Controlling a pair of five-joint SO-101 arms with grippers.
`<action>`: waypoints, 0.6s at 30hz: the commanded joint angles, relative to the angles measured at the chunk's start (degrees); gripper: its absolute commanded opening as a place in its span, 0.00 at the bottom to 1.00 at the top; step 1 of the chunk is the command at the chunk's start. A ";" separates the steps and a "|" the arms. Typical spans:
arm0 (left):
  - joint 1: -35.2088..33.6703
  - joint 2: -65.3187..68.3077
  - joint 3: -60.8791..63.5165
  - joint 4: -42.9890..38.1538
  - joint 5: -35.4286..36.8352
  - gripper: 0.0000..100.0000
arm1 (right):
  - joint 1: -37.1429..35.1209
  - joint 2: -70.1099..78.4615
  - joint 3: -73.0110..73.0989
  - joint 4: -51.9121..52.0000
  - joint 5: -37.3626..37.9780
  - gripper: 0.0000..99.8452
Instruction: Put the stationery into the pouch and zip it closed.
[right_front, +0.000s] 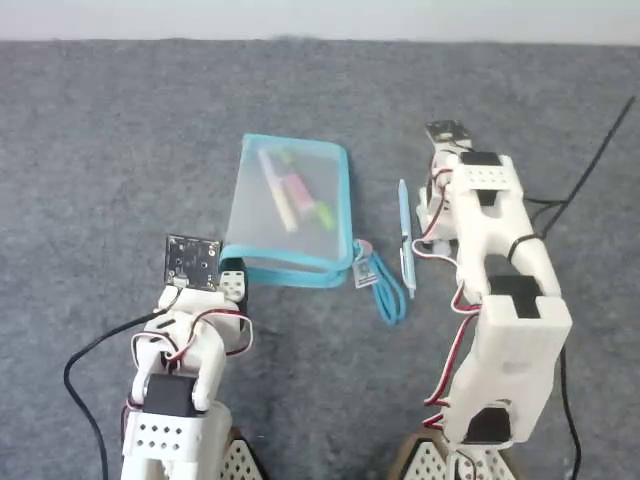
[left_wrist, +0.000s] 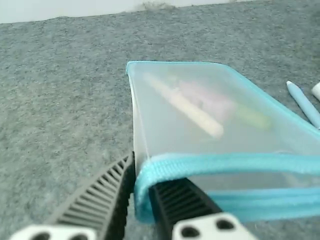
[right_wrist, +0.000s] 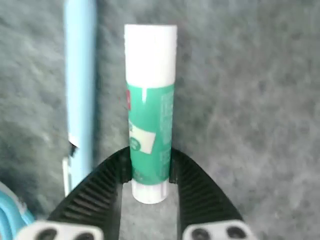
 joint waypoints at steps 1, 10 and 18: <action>0.35 -0.79 -1.45 -2.02 -0.53 0.01 | 1.54 -7.78 -1.49 5.85 1.05 0.01; 0.35 -0.79 -1.36 -2.02 -0.53 0.01 | -4.35 -41.54 17.05 9.63 3.25 0.01; 0.35 -0.79 -0.92 -2.02 -0.53 0.01 | -26.68 -68.97 32.70 14.37 12.66 0.01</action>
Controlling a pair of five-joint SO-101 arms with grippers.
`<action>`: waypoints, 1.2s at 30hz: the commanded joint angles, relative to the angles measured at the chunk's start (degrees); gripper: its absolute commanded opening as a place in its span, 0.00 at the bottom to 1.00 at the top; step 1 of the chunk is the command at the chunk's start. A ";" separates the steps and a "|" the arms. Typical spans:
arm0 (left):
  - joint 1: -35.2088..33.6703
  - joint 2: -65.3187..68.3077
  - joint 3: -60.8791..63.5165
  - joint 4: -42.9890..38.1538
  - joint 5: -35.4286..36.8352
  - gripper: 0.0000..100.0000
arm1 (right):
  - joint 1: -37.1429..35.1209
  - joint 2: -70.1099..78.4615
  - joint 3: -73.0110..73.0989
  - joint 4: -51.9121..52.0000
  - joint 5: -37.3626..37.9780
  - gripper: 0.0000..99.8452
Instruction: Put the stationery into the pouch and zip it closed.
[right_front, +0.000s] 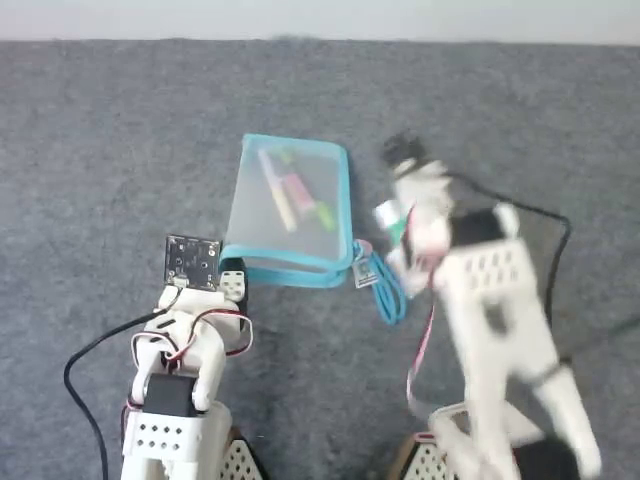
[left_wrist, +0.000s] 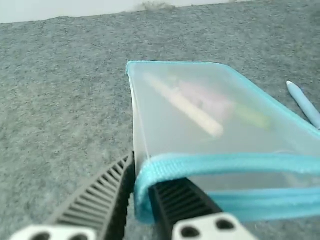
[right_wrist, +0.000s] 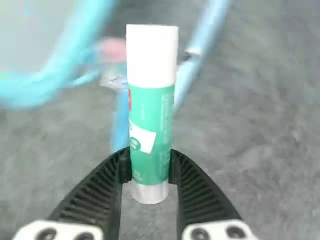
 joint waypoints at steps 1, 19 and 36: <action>0.35 -0.79 -0.92 -2.02 -0.53 0.01 | -10.15 -11.21 1.14 4.44 5.54 0.01; 9.67 -0.79 0.31 -1.58 -4.75 0.01 | -20.00 0.48 0.70 3.12 3.69 0.01; 11.69 -0.79 0.66 -1.58 -6.51 0.01 | -10.77 22.20 -19.08 1.89 -8.44 0.01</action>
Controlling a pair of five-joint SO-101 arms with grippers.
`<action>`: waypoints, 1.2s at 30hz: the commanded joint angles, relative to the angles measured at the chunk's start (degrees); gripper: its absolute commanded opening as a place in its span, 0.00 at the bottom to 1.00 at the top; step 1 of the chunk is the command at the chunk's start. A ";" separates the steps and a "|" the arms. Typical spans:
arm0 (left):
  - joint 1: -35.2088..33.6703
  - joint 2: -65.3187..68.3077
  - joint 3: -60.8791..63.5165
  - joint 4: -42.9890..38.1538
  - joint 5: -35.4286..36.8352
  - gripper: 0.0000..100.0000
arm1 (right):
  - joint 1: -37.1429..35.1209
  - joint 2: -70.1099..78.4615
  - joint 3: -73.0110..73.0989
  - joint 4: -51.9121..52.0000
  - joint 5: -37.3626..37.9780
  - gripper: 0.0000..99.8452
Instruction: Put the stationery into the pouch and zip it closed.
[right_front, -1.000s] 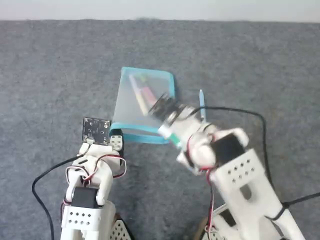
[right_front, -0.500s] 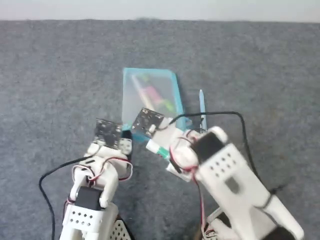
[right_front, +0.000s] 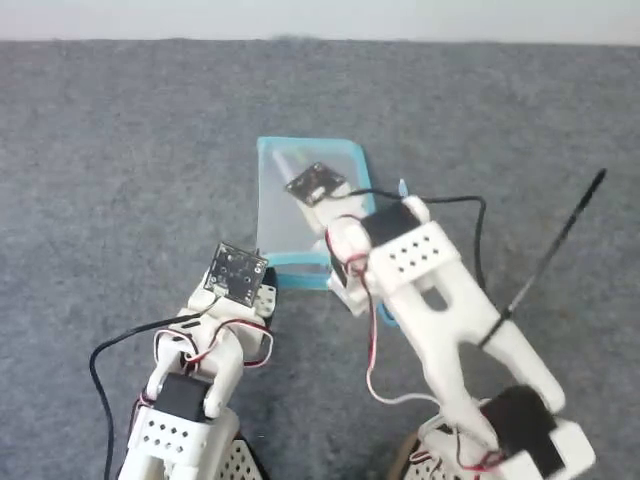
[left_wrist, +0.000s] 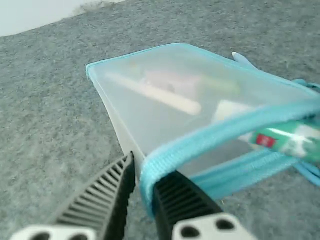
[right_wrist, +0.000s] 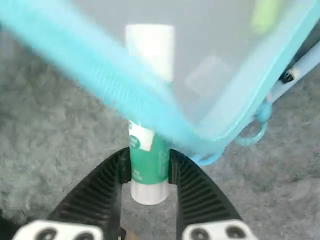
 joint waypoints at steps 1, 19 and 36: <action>2.29 -0.79 -0.92 -1.32 -0.79 0.01 | 1.01 1.71 -7.91 -0.57 -1.93 0.01; 8.97 -0.79 -0.92 2.11 -3.69 0.01 | 1.19 15.78 -26.37 2.07 -10.64 0.05; 8.79 -0.79 -0.92 1.93 -3.69 0.01 | 1.36 11.03 -26.20 4.97 -7.82 0.21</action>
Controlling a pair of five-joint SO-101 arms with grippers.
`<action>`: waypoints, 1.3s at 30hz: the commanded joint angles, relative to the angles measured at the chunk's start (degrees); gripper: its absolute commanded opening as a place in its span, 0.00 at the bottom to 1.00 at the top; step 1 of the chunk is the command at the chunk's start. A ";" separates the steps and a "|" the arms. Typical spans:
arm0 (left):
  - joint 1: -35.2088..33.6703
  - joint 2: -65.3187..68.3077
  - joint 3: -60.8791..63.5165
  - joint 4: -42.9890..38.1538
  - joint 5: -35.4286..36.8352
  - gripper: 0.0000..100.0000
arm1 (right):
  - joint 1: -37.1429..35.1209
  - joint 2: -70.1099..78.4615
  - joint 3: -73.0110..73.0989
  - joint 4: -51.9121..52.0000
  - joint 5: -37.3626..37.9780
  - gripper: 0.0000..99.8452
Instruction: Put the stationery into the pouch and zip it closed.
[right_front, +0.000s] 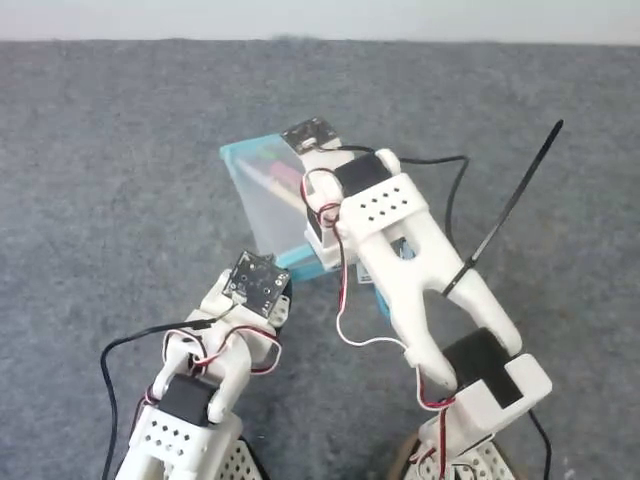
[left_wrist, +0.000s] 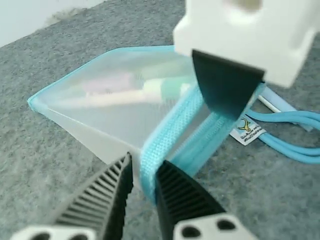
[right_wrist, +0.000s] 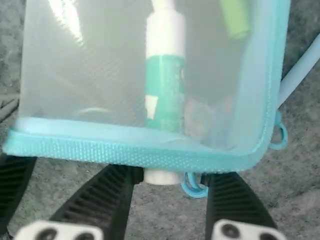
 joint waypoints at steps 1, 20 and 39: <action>2.64 -0.70 -0.84 0.53 -0.79 0.01 | 0.75 -7.78 -4.57 1.27 2.11 0.21; -1.05 -0.79 -1.19 0.18 -0.62 0.01 | 0.84 -27.56 19.43 -16.22 7.38 0.21; -11.16 -0.79 -2.42 -3.25 5.01 0.01 | 7.34 -28.88 31.47 -26.24 7.82 0.21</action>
